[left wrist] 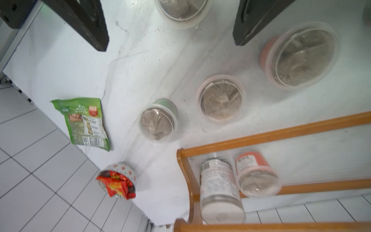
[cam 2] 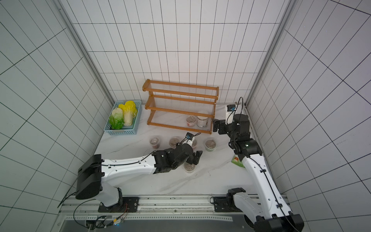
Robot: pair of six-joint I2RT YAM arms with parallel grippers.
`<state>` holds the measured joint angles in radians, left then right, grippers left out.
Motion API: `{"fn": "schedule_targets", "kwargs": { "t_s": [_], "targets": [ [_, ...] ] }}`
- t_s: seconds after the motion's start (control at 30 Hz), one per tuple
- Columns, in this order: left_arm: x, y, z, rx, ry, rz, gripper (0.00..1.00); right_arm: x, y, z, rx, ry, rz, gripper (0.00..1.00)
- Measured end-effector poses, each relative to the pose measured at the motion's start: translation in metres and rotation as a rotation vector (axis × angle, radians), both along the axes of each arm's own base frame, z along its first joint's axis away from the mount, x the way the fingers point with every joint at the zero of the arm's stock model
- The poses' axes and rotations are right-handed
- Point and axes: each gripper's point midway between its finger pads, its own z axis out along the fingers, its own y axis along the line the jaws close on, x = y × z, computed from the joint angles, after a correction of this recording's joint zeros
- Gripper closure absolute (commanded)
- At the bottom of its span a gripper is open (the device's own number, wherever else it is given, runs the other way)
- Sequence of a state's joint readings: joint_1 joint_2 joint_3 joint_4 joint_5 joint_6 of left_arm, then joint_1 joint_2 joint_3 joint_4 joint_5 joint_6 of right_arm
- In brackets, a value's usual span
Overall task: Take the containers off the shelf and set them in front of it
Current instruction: 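Place the container at the center of the board, then pick up a container from the shelf.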
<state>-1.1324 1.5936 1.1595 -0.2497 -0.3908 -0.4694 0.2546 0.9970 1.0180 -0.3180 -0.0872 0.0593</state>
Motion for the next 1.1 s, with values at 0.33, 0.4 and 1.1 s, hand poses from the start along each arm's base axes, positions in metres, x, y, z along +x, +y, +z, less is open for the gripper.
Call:
{"fn": "schedule_targets", "kwargs": {
  "t_s": [0.33, 0.4, 1.1],
  "targets": [
    [0.138, 0.060, -0.040, 0.071, 0.018, 0.160, 0.04, 0.000, -0.001, 0.000, -0.001, 0.001, -0.003, 0.01],
    [0.154, 0.054, -0.053, 0.094, 0.029, 0.140, 0.03, 0.000, -0.001, 0.000, -0.001, 0.001, -0.002, 0.01],
    [0.241, 0.011, -0.096, 0.123, 0.013, 0.017, 0.01, 0.001, -0.003, -0.001, -0.005, 0.002, -0.010, 0.01]
  ]
}}
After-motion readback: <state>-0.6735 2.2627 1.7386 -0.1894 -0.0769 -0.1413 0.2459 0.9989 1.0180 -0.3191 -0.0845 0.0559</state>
